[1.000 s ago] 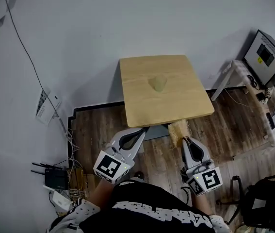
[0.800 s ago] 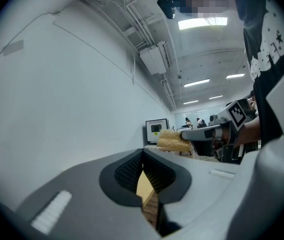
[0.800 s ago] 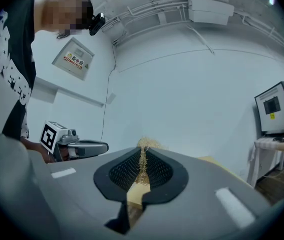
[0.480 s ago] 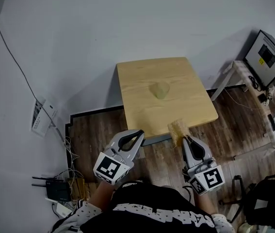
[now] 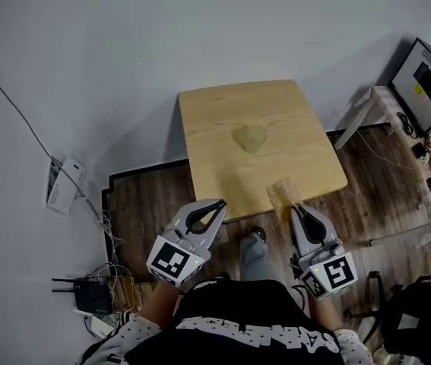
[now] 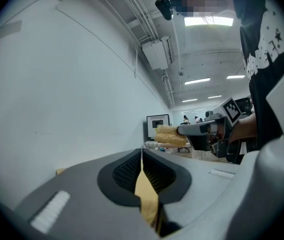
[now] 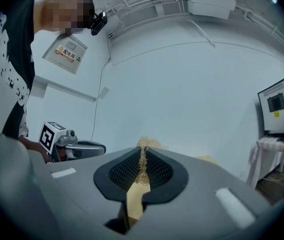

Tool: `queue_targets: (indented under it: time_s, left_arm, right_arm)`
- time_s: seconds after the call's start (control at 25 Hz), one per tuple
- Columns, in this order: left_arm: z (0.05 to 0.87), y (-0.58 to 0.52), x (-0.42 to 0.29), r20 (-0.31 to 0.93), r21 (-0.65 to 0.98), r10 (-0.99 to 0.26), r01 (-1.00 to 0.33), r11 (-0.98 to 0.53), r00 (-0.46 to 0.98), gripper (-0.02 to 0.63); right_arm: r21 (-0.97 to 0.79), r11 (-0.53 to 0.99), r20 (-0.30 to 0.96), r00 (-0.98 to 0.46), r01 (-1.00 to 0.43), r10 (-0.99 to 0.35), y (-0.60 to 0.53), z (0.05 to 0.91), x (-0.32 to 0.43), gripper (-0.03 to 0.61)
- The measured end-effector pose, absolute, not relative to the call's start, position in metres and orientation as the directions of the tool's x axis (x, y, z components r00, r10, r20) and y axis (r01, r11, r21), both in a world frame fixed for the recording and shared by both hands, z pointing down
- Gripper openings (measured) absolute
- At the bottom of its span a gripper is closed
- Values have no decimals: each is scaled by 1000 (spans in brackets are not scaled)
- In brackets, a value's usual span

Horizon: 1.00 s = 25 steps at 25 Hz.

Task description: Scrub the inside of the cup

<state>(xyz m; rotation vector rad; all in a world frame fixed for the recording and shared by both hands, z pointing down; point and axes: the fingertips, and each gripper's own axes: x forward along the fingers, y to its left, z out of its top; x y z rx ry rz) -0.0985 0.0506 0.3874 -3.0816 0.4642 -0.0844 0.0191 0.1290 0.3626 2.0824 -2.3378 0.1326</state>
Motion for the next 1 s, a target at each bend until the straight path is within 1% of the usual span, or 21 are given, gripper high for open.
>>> queue_targets:
  time_s: [0.08,0.28,0.44,0.72,0.88,1.0]
  left_arm:
    - [389,40,-91,64,-25,-317,-316,-949,946,2]
    - [390,8,-64,41,-57,-367,-365,-929,929,3]
    - [388,-12,-43,48,-51,-410,-408,-912,911,3]
    - [394,-39,-8,84,-71,-455,-450,-890,886,3]
    - [392,-57,6,119,-37,-489,-488,-872,864,3]
    - [401,-71,15,133,-46,-510,-509,-860,850,3]
  right_arm:
    - [-47,138,61,-141,-989,-988,115,364,29,32]
    - [-60,180,55,-184,-982,-981,75,364,63,32]
    - [-49,237,54,-240,-970,-969,46,360,86,32]
    - [-61,300,54,-304,-952,-951,4,361,127,32]
    - [-72,334,66,-339,-940,-939,-20,363,146,32]
    - [-71,368,85,-373,-927,-924,-37,369,155,32]
